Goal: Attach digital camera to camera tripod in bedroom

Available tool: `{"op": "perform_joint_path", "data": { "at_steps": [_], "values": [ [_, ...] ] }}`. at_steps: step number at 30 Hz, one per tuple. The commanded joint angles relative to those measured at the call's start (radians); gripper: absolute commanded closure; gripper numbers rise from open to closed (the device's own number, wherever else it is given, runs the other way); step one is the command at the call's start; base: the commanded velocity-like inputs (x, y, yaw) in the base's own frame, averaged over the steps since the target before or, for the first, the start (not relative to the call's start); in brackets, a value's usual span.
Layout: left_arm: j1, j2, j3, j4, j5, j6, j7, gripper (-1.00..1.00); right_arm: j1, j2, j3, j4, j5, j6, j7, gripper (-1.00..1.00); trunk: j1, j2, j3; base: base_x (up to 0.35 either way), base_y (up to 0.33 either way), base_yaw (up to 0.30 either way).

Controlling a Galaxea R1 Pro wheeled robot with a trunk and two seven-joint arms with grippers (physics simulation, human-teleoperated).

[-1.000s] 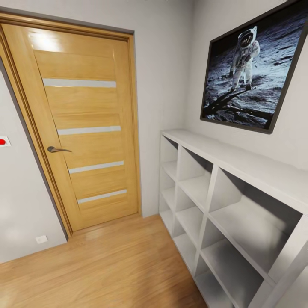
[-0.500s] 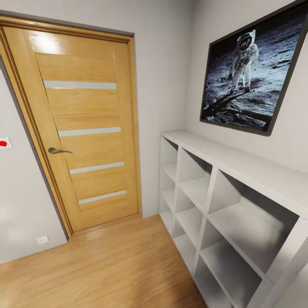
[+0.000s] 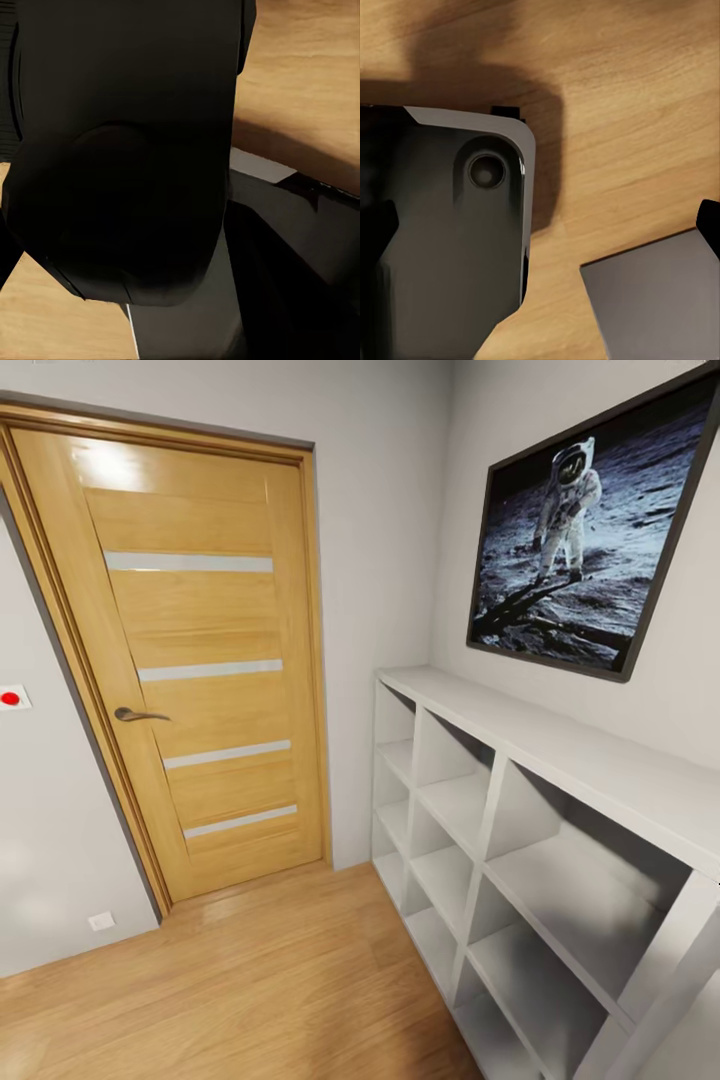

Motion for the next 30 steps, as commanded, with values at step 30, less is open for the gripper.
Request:
{"op": "perform_joint_path", "data": {
  "at_steps": [30],
  "values": [
    [0.001, 0.0, -0.009, 0.0, -0.056, -0.009, 0.003, 1.0, -0.002, 0.004, -0.004, 0.005, 0.008, -0.007, -0.002, -1.0, -0.076, 0.139, 0.061, 0.0, 0.0, 0.0]
  ]
}}
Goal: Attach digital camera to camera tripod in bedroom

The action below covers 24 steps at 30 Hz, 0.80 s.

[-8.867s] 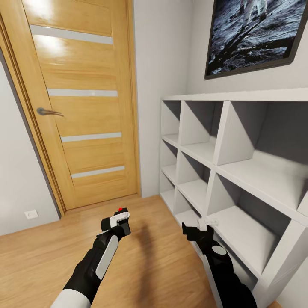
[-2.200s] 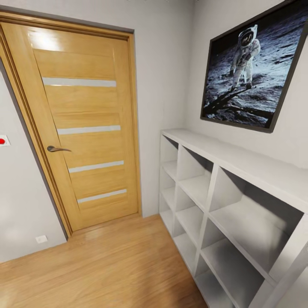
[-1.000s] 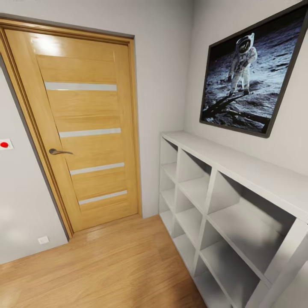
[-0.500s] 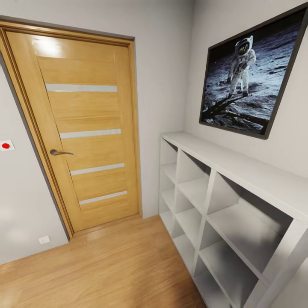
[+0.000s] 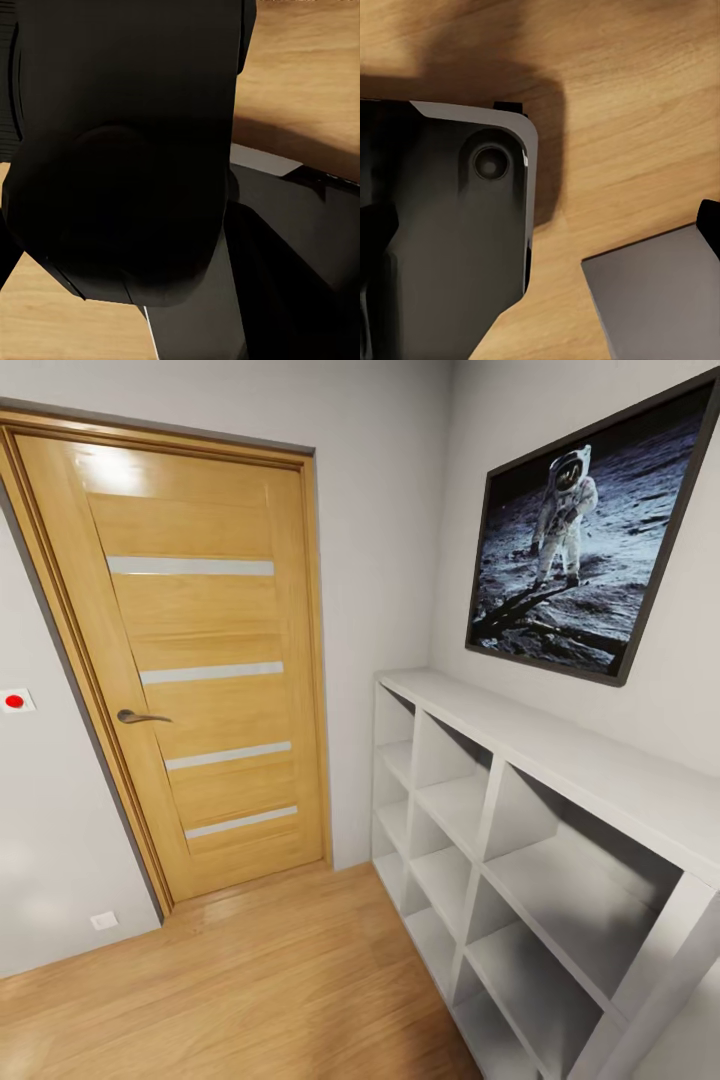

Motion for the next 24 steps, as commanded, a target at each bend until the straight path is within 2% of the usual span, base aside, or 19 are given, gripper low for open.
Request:
{"op": "perform_joint_path", "data": {
  "at_steps": [1, 7, 13, 24],
  "values": [
    [0.0, 0.0, -0.009, 0.0, 0.007, -0.002, 0.003, 1.0, -0.001, 0.0, -0.004, 0.003, 0.01, -0.006, -0.002, -1.0, 0.0, -0.001, 0.0, 0.0, 0.0, 0.0],
    [0.0, -0.002, -0.009, 0.0, 0.007, -0.014, 0.003, 1.0, -0.001, -0.001, -0.004, 0.003, 0.012, -0.001, -0.001, -1.0, 0.0, -0.001, 0.0, 0.0, 0.0, 0.0],
    [0.005, -0.004, -0.009, 0.0, 0.009, -0.08, 0.003, 1.0, -0.001, 0.0, -0.002, 0.003, 0.015, 0.0, 0.001, -1.0, 0.0, -0.001, 0.0, 0.0, 0.0, 0.0],
    [0.006, -0.021, -0.009, 0.0, 0.01, -0.094, 0.003, 1.0, -0.001, -0.002, -0.001, 0.002, 0.015, 0.0, -0.001, -1.0, 0.0, -0.001, 0.0, 0.0, 0.0, 0.0]
  ]
}}
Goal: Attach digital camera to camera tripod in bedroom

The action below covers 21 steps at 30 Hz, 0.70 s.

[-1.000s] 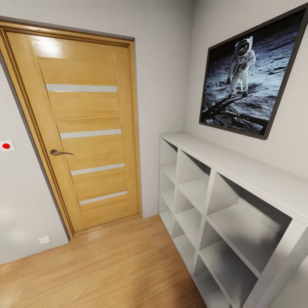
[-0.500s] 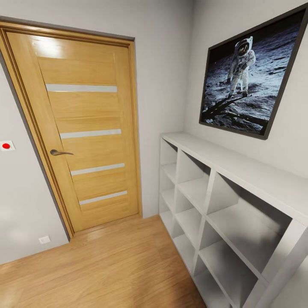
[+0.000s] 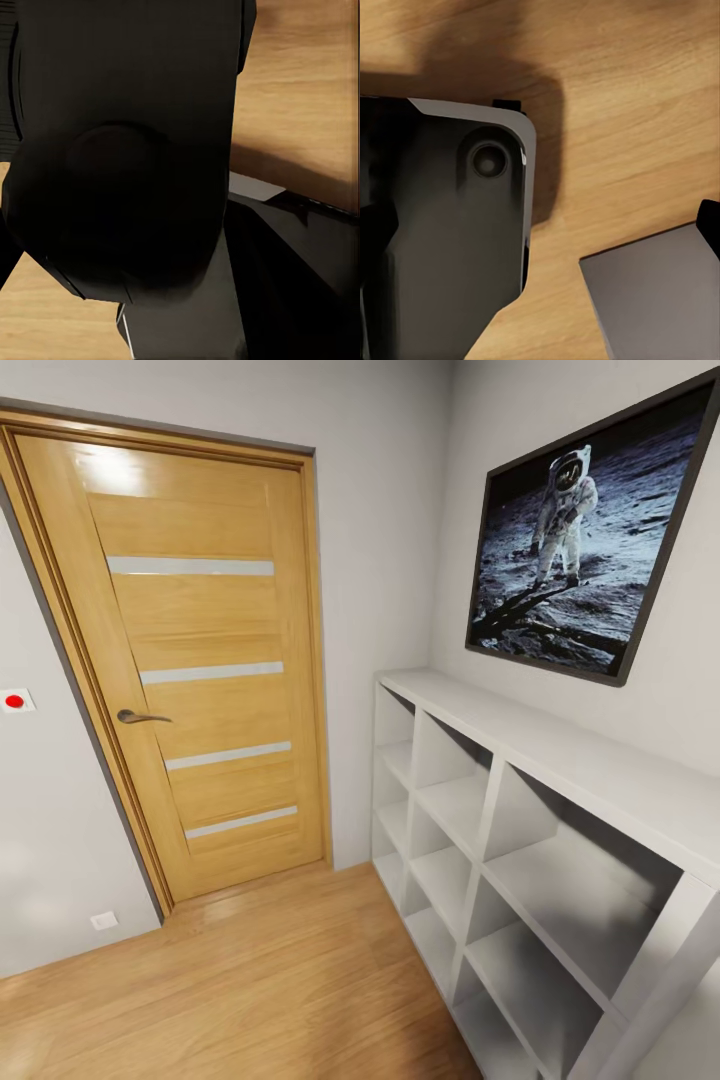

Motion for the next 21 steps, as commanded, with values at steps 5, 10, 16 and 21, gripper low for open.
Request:
{"op": "perform_joint_path", "data": {
  "at_steps": [5, 10, 16, 21],
  "values": [
    [0.001, -0.009, -0.008, 0.001, 0.006, -0.002, 0.004, 1.0, -0.001, 0.0, -0.004, 0.003, 0.01, -0.005, -0.002, -1.0, 0.0, -0.001, 0.0, -0.032, 0.011, 0.0],
    [0.002, -0.013, -0.008, 0.001, 0.006, -0.003, 0.004, 1.0, -0.001, 0.0, -0.004, 0.004, 0.01, -0.005, -0.002, -1.0, 0.0, -0.001, 0.0, -0.232, 0.097, 0.0],
    [0.003, -0.017, -0.008, 0.001, 0.007, -0.004, 0.005, 1.0, -0.001, 0.002, -0.004, 0.004, 0.009, -0.005, -0.002, -1.0, 0.0, -0.001, 0.0, -0.28, 0.154, 0.0],
    [0.003, -0.017, -0.008, 0.001, 0.007, -0.004, 0.005, 1.0, -0.001, 0.003, -0.004, 0.005, 0.009, -0.005, -0.002, -1.0, 0.0, -0.001, 0.0, -0.27, 0.214, 0.0]
  ]
}}
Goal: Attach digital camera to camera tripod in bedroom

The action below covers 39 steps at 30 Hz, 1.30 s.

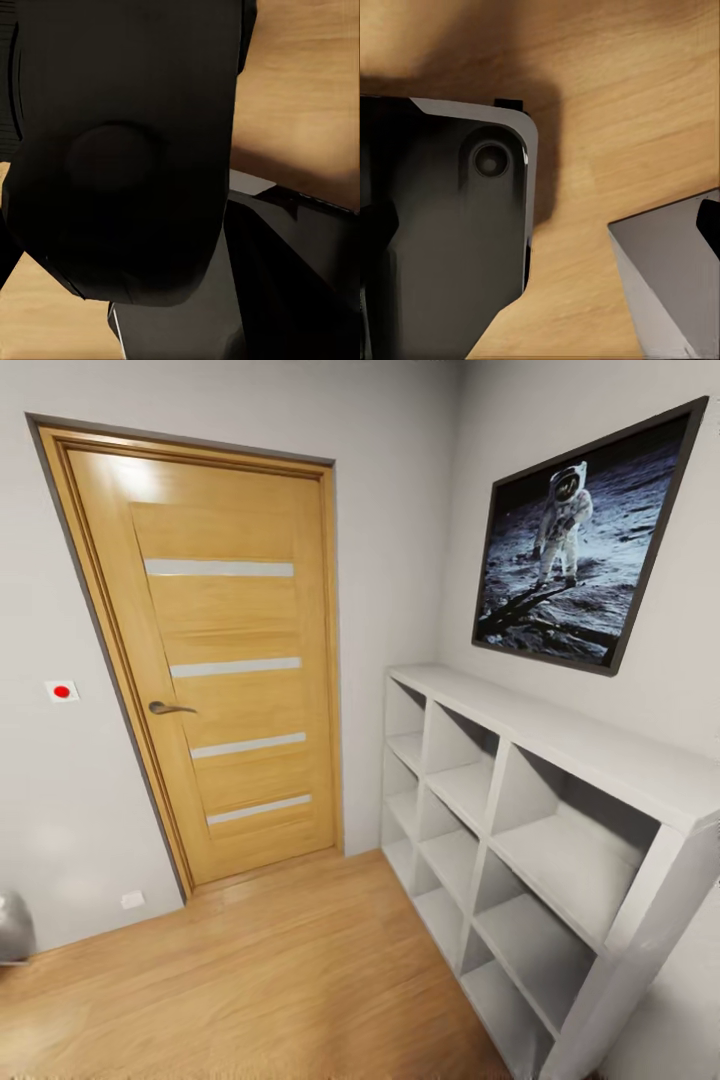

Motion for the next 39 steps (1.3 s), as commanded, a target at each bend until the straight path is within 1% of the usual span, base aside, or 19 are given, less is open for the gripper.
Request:
{"op": "perform_joint_path", "data": {
  "at_steps": [1, 9, 15, 24, 32, 39],
  "values": [
    [0.0, 0.0, -0.009, 0.0, 0.006, -0.002, 0.003, 1.0, -0.001, 0.0, -0.004, 0.003, 0.011, -0.006, -0.002, -1.0, 0.0, -0.001, 0.0, -0.265, 0.222, 0.0],
    [0.0, 0.004, -0.009, 0.0, 0.01, -0.002, 0.004, 1.0, -0.001, 0.001, -0.004, 0.003, 0.011, -0.005, -0.001, -1.0, 0.0, -0.001, 0.0, -0.181, 0.155, 0.0],
    [0.0, 0.02, -0.006, -0.001, 0.014, -0.001, 0.006, 1.0, -0.001, 0.005, -0.004, 0.003, 0.012, -0.006, -0.001, -1.0, 0.0, -0.001, 0.0, -0.017, 0.015, 0.0],
    [0.0, 0.023, -0.008, -0.011, 0.002, -0.003, 0.005, 1.0, -0.001, 0.007, -0.004, 0.003, 0.012, -0.006, 0.0, -1.0, 0.0, -0.001, 0.0, -0.002, 0.002, 0.016],
    [0.0, 0.023, -0.008, -0.015, 0.002, -0.003, 0.004, 1.0, -0.001, 0.007, -0.004, 0.003, 0.012, -0.006, 0.004, -1.0, 0.0, -0.001, 0.0, 0.0, 0.0, 0.21],
    [0.0, 0.024, -0.009, -0.014, 0.002, -0.003, 0.004, 1.0, -0.001, -0.001, -0.004, 0.003, 0.012, -0.008, 0.002, -1.0, 0.0, -0.001, 0.0, 0.0, 0.0, 0.262]
  ]
}}
